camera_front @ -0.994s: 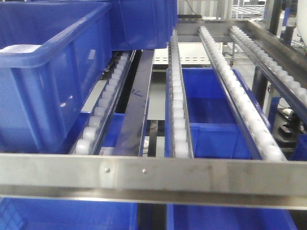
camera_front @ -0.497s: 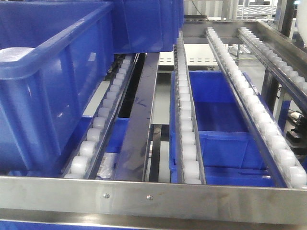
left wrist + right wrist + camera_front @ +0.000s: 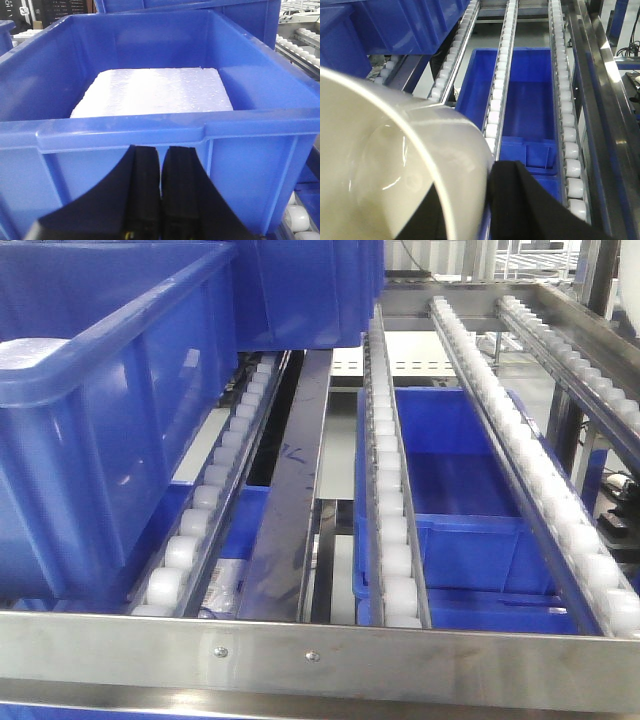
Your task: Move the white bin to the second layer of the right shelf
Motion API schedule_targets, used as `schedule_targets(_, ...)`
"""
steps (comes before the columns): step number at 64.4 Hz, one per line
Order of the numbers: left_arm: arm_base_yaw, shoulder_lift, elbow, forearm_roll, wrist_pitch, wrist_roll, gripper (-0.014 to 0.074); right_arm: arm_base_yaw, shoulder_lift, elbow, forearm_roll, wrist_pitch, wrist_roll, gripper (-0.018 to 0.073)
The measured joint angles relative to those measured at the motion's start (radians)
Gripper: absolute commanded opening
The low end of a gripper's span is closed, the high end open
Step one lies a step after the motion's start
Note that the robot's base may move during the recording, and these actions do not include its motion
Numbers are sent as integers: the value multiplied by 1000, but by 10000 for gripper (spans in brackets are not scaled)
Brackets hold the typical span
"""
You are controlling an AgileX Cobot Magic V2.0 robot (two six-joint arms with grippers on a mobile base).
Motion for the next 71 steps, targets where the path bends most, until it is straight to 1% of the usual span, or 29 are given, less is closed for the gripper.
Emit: schedule_targets(71,0,0,0,0,0,0,85,0,0,0,0,0,0,57)
